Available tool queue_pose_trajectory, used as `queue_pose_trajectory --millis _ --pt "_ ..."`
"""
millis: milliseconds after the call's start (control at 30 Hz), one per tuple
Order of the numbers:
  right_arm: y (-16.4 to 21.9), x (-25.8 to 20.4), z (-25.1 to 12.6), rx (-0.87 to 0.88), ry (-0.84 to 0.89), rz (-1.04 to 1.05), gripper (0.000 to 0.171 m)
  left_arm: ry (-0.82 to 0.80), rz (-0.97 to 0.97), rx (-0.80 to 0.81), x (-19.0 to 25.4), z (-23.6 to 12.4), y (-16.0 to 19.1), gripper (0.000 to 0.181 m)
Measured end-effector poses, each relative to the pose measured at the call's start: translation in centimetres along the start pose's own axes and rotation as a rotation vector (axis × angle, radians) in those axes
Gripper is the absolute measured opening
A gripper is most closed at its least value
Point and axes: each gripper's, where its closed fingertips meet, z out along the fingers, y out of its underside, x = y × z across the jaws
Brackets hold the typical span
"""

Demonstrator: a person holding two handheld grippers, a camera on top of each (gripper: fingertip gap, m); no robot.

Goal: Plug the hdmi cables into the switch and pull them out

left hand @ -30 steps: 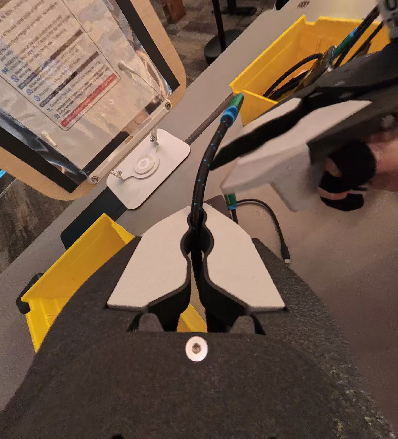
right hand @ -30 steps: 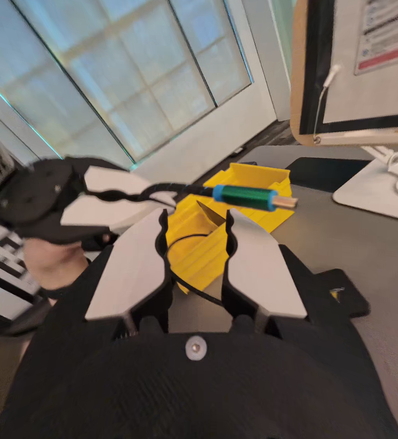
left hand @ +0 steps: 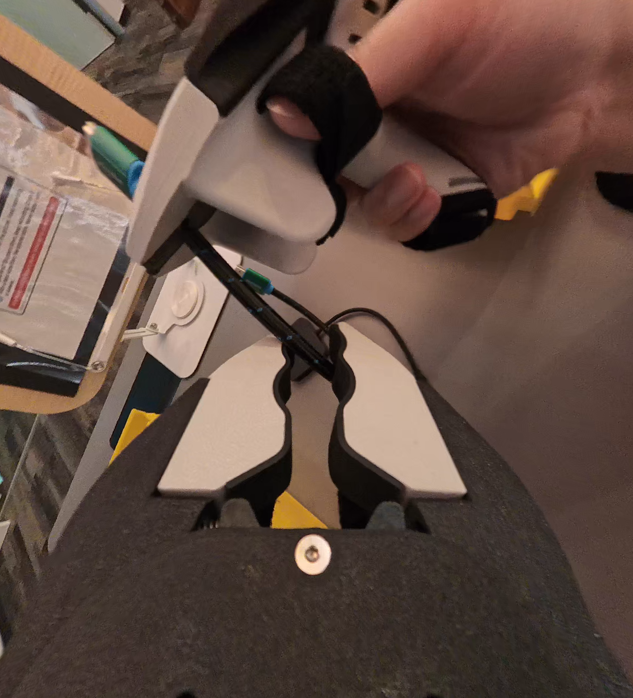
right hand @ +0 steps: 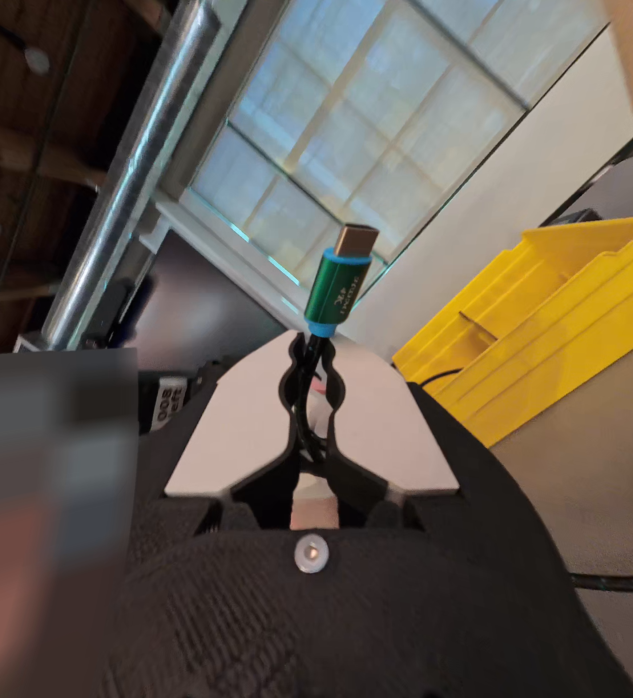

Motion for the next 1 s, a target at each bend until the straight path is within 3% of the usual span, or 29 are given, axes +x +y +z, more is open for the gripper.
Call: queue_pose_trajectory --millis 33,267,467,767,900,1000 --pt "0.1 -0.4 -0.2 -0.043 -0.013 -0.018 0.009 0.024 -0.008 0.021 0.2 -0.2 -0.3 0.017" --pt "0.4 -2.6 -2.5 -0.229 -0.062 -0.167 0.007 0.141 -0.076 0.198 0.3 -4.1 -1.4 0.022" --pt "4.1 -4.1 -3.6 -0.476 -0.155 -0.222 0.007 0.122 -0.277 0.456 -3.7 -6.6 -2.5 0.03" --pt "10.9 -5.1 -4.1 -0.827 -0.257 -0.201 0.007 0.498 -0.432 0.682 -1.7 -5.4 -5.5 0.038" --pt "12.2 -4.8 -4.0 -0.894 -0.257 -0.171 0.007 0.744 -0.391 0.662 1.6 -5.6 -5.5 0.037" --pt "12.6 -4.6 -4.0 -0.914 -0.253 -0.185 0.008 0.776 -0.377 0.613 2.5 -4.9 -5.1 0.03"
